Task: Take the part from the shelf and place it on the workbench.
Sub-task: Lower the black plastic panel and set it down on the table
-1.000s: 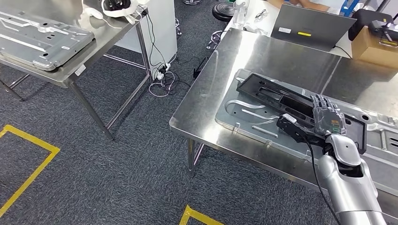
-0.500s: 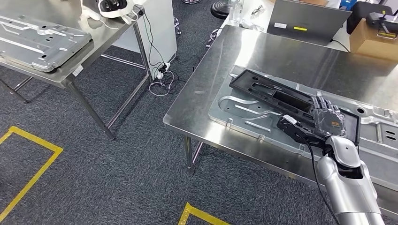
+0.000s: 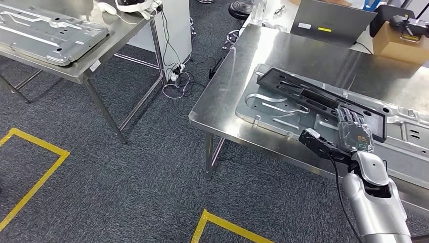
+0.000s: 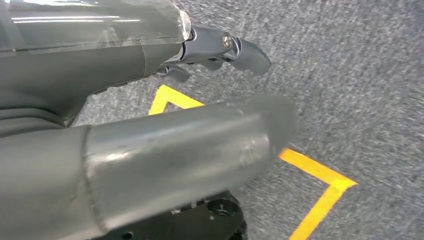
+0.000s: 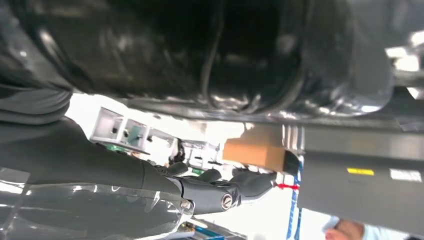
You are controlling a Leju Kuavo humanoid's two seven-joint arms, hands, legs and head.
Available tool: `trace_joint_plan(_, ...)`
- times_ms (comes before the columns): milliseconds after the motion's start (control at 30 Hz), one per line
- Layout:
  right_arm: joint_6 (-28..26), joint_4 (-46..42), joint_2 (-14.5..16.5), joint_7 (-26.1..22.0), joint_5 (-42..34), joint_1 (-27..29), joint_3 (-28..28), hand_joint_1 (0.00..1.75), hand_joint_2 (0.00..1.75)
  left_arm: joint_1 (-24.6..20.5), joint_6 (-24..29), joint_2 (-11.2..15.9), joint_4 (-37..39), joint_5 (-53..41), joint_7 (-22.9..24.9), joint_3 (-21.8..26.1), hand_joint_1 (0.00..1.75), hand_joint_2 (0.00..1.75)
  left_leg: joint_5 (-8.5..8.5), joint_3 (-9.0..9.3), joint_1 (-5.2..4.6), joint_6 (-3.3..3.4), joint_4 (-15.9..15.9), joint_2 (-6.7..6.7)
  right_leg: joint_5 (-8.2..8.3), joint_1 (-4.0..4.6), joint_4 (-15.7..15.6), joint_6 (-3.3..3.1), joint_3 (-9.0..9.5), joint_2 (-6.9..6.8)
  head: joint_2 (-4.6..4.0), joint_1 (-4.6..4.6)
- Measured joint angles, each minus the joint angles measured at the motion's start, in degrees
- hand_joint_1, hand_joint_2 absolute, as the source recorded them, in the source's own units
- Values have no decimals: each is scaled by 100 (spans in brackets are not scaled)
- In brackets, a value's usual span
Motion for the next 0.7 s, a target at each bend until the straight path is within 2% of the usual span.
trace_joint_plan(33,0,1,1,0,1,8,0,0,0,0,-1,0,0,2,0,1,0,0,47,-73,-17,-2,11,0,77,13,-64,-21,142,0,0,0)
trace_joint_plan(67,0,2,1,0,1,11,-1,0,0,-1,-1,0,0,2,0,1,0,0,91,-139,-31,-5,22,0,199,35,-334,-57,391,0,0,0)
trace_joint_plan(100,-1,-4,1,0,1,8,-2,0,0,-3,-1,-4,1,1,0,1,0,0,132,-197,-41,-11,37,1,283,65,-744,-109,715,0,0,-1)
trace_joint_plan(133,-2,-17,2,-1,1,2,-5,0,0,-4,-2,-9,3,-1,-1,1,0,0,171,-244,-54,-23,53,0,317,95,-1161,-159,1013,-9,0,-3)
trace_joint_plan(167,-4,-31,2,-2,2,-1,-10,0,0,-3,-3,-14,5,-2,-2,1,0,0,210,-269,-60,-42,61,1,329,127,-1463,-202,1219,-17,0,-3)
trace_joint_plan(200,-6,-45,2,-4,2,-7,-16,0,0,-1,-4,-18,8,-3,-3,1,0,0,246,-283,-61,-68,63,2,313,152,-1649,-237,1330,-24,0,-3)
trace_joint_plan(267,-9,-55,3,-8,3,-15,-30,0,0,3,-3,-18,9,-2,-4,1,0,0,313,-291,-56,-131,51,1,382,161,-1729,-293,1323,-32,0,0)
trace_joint_plan(300,-9,-56,4,-11,4,-21,-34,0,0,5,-3,-16,10,-1,-4,1,0,0,269,-316,-50,-166,84,-6,433,147,-1768,-331,1303,-43,0,1)
trace_joint_plan(333,-10,-57,8,-14,7,-21,-36,0,0,7,-3,-13,10,1,-4,1,0,0,129,-364,-44,-201,187,-13,502,129,-1795,-372,1264,-56,0,-2)
trace_joint_plan(367,-14,-57,12,-19,11,-14,-36,0,0,8,-3,-11,11,2,-4,1,0,0,-111,-439,-34,-237,398,-20,578,110,-1822,-404,1208,-68,0,-3)
trace_joint_plan(433,-52,-60,21,-40,16,27,-37,0,0,7,-3,-10,11,5,-4,1,0,0,-684,-621,14,-305,1073,-24,713,111,-1817,-426,1045,-77,0,-5)
trace_joint_plan(467,-94,-69,31,-63,-6,74,-39,0,0,6,-3,-11,12,8,-4,1,0,0,-840,-679,40,-335,1413,-24,769,110,-1808,-418,950,-76,0,-5)
trace_joint_plan(500,-157,-97,54,-107,-69,145,-48,0,0,6,-3,-10,13,12,-5,1,0,0,-841,-678,66,-361,1636,-23,822,107,-1796,-402,854,-75,0,-5)
trace_joint_plan(533,-238,-149,93,-172,-179,241,-66,0,0,7,-2,-10,13,18,-7,1,0,0,-714,-603,88,-383,1699,-22,869,101,-1778,-382,759,-76,0,-5)
trace_joint_plan(567,-338,-236,162,-270,-354,366,-97,0,0,9,-1,-9,13,27,-9,3,0,0,-519,-433,109,-401,1565,-22,909,92,-1754,-357,672,-76,0,-6)
trace_joint_plan(600,-449,-363,257,-396,-577,520,-134,0,0,10,2,-9,13,40,-12,5,0,0,-378,-170,126,-413,1254,-27,948,84,-1722,-328,599,-77,0,-7)
trace_joint_plan(633,-556,-509,367,-526,-809,705,-165,0,0,10,7,-9,13,60,-15,10,0,0,-368,150,133,-415,839,-37,978,83,-1684,-299,542,-78,0,-8)
trace_joint_plan(667,-667,-694,493,-678,-1058,916,-188,0,0,10,13,-9,13,82,-17,20,0,0,-442,425,127,-397,447,-51,1001,84,-1651,-270,510,-81,0,-5)
trace_joint_plan(700,-772,-890,629,-830,-1272,1138,-197,0,0,11,20,-9,13,108,-20,33,0,0,-555,617,118,-368,156,-63,1021,90,-1628,-239,502,-85,0,-3)
